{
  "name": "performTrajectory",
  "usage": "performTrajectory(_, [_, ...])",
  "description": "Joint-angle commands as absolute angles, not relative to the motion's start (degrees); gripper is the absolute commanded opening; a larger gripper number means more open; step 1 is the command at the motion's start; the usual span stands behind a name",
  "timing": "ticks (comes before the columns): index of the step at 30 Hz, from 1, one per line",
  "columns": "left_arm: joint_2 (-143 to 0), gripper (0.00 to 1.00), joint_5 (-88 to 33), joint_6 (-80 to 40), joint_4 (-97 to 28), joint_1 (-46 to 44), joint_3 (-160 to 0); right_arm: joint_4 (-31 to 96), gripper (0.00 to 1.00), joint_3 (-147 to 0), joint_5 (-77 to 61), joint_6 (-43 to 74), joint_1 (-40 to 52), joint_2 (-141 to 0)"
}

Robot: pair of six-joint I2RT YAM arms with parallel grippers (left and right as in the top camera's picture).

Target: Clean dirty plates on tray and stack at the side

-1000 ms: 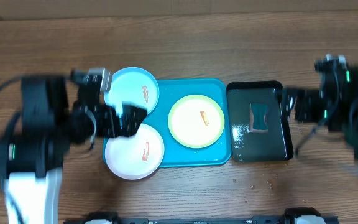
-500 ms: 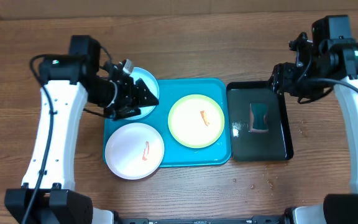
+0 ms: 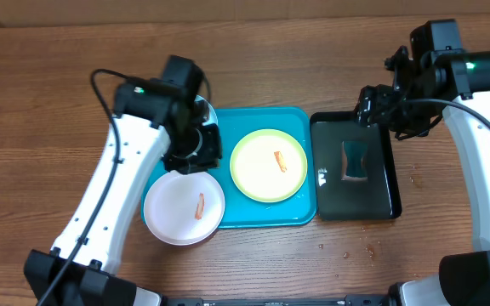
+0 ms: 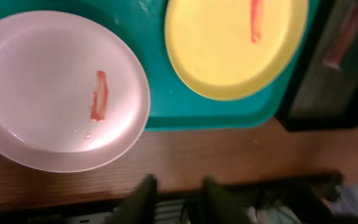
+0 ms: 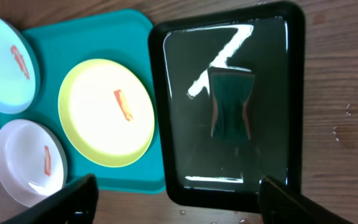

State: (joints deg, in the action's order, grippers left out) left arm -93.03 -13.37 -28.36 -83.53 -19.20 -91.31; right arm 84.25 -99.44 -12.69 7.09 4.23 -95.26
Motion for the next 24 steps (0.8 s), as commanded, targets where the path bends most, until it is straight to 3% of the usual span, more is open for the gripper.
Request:
performTrajectory(1, [-92.53,0.47,-4.51,-32.38,-81.78,-22.57,-90.15,85.58,0.92,-100.84,-12.99,5.72,4.99,-95.29])
performTrajectory(5, [-92.53,0.61,-0.89,-32.34,-78.63,-24.1,-90.11,86.54,1.0,-100.84,-12.99,4.27,4.97,-95.29])
performTrajectory(9, [-92.53,1.0,0.51,-31.9,-75.79,-23.49,-90.13,86.11,1.0,-100.27,-13.21,4.29,5.19,-95.29])
performTrajectory(12, [-92.58,1.0,3.25,-30.83,-74.74,-22.79,-90.11,85.3,0.99,-98.41,-12.99,4.34,5.19,-95.29])
performTrajectory(13, [-92.62,0.98,4.38,-30.81,-74.76,-22.68,-90.11,84.93,0.88,-97.69,-12.95,4.54,5.19,-95.29])
performTrajectory(16, [-92.92,0.64,7.68,-29.12,-74.61,-22.61,-90.08,83.77,0.61,-94.74,-12.64,4.73,5.19,-95.29])
performTrajectory(18, [-93.43,0.5,9.54,-28.73,-74.48,-22.61,-90.08,82.24,0.57,-91.98,-10.94,6.2,5.19,-95.29])
performTrajectory(24, [-96.82,0.61,9.41,-28.69,-74.3,-22.63,-90.08,70.43,0.6,-80.18,-5.17,9.67,5.19,-95.29])
